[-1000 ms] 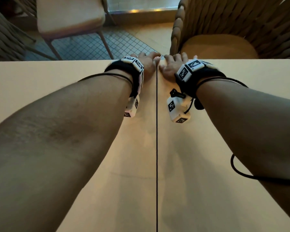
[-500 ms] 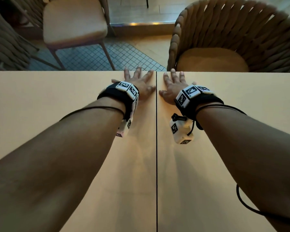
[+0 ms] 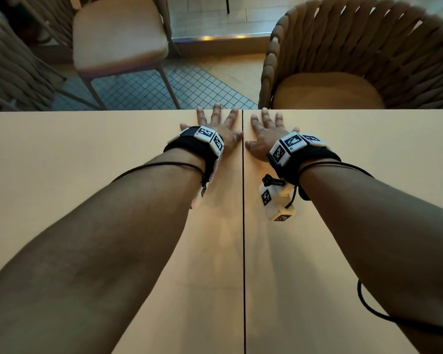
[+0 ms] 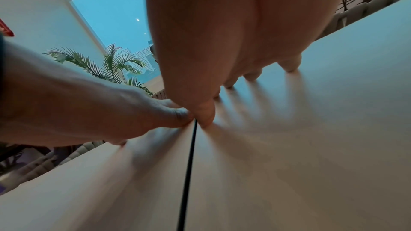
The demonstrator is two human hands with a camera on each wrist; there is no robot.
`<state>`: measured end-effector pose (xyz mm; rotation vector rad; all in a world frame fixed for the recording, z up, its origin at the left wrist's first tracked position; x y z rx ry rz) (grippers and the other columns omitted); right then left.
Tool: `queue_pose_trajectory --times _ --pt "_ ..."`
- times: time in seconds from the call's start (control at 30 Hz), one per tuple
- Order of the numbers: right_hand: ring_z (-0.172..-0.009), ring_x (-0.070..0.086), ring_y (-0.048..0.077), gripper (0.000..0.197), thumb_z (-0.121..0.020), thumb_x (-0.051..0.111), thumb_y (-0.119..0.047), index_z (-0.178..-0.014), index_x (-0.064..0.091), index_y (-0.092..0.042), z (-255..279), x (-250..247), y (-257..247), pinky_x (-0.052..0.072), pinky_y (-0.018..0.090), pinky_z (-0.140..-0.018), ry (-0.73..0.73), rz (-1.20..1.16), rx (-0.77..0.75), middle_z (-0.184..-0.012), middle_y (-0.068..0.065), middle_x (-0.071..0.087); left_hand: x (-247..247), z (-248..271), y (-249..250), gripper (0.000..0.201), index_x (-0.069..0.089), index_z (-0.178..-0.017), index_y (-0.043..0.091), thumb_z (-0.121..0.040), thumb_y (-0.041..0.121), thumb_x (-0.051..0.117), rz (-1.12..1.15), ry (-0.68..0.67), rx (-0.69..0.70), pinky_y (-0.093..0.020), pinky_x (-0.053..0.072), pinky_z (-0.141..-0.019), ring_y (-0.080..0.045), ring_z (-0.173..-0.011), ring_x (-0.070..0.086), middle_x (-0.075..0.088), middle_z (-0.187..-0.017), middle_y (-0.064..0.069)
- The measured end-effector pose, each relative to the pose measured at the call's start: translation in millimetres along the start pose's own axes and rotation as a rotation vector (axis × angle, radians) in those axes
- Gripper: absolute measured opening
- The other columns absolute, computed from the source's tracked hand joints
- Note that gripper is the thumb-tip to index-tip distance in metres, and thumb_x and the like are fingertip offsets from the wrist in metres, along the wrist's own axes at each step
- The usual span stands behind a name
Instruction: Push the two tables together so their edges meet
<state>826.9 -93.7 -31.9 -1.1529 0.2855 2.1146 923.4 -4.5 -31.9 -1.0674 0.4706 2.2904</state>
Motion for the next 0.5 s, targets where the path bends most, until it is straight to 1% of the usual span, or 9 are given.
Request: queue_pose_trajectory --times 0.1,0.17,0.23,0.3,0.37,0.43,0.5 --pt "-0.149 -0.013 0.023 0.072 -0.097 0.040 -0.047 -0.154 -0.003 -0.035 13.6 8.3 6.0 0.002 0.061 -0.116 -0.010 -0.007 -0.045 -0.161 -0.009 -0.017 8.5 17.2 0.8 0.076 -0.012 -0.159 0.041 -0.102 0.060 0.035 0.020 0.007 0.038 -0.072 0.001 -0.117 -0.034 -0.153 -0.022 -0.029 -0.166 0.005" --pt "-0.150 -0.011 0.023 0.071 -0.097 0.041 -0.045 -0.154 -0.001 -0.037 23.6 15.4 9.6 0.005 0.060 -0.116 -0.017 -0.015 -0.061 -0.162 -0.009 -0.015 16.0 29.1 -4.4 0.075 -0.007 -0.160 0.038 -0.102 0.057 0.037 0.024 0.018 0.063 -0.067 0.003 -0.119 -0.033 -0.154 -0.018 -0.024 -0.167 0.004" --pt "-0.150 -0.010 0.023 0.070 -0.096 0.042 -0.044 -0.153 0.002 -0.038 38.8 23.1 11.9 0.008 0.060 -0.115 -0.035 -0.028 -0.065 -0.162 -0.009 -0.013 22.7 46.1 -7.8 0.070 0.003 -0.161 0.036 -0.103 0.053 0.038 0.027 0.066 0.094 -0.064 0.009 -0.121 -0.032 -0.156 -0.010 -0.013 -0.170 0.002" --pt "-0.150 -0.007 0.024 0.070 -0.095 0.044 -0.044 -0.153 0.005 -0.038 55.8 30.3 12.9 0.011 0.061 -0.115 -0.070 -0.037 -0.059 -0.163 -0.009 -0.010 29.5 65.4 -12.2 0.063 0.014 -0.160 0.035 -0.104 0.050 0.037 0.020 0.114 0.094 -0.061 0.014 -0.120 -0.032 -0.156 -0.004 -0.001 -0.171 0.001" --pt "-0.150 -0.003 0.025 0.070 -0.094 0.045 -0.046 -0.153 0.008 -0.038 75.3 40.4 14.6 0.014 0.061 -0.115 -0.050 -0.061 -0.054 -0.163 -0.008 -0.006 39.8 86.7 -14.2 0.059 0.020 -0.159 0.035 -0.104 0.050 0.036 0.012 0.160 0.089 -0.059 0.015 -0.121 -0.031 -0.156 -0.004 0.006 -0.171 0.001" --pt "-0.150 0.003 0.026 0.069 -0.094 0.045 -0.047 -0.153 0.011 -0.035 99.9 50.1 17.8 0.018 0.060 -0.114 -0.023 -0.069 -0.045 -0.163 -0.006 0.001 49.8 111.1 -14.2 0.057 0.024 -0.158 0.035 -0.104 0.049 0.036 0.013 0.207 0.091 -0.058 0.013 -0.122 -0.031 -0.156 -0.004 0.010 -0.170 0.001" --pt "-0.149 0.009 0.028 0.067 -0.094 0.045 -0.047 -0.152 0.014 -0.033 120.9 56.8 22.8 0.022 0.060 -0.112 0.042 -0.077 -0.049 -0.163 -0.004 0.007 55.4 130.3 -12.9 0.056 0.026 -0.157 0.035 -0.104 0.048 0.038 0.034 0.257 0.109 -0.057 0.014 -0.122 -0.030 -0.156 -0.003 0.012 -0.170 0.001"
Point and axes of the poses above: each hand's wrist, its own z-axis away from the middle knuckle, its own x-axis out of the palm, y = z × x, the point moved 1 cm from there along -z, towards the middle knuckle
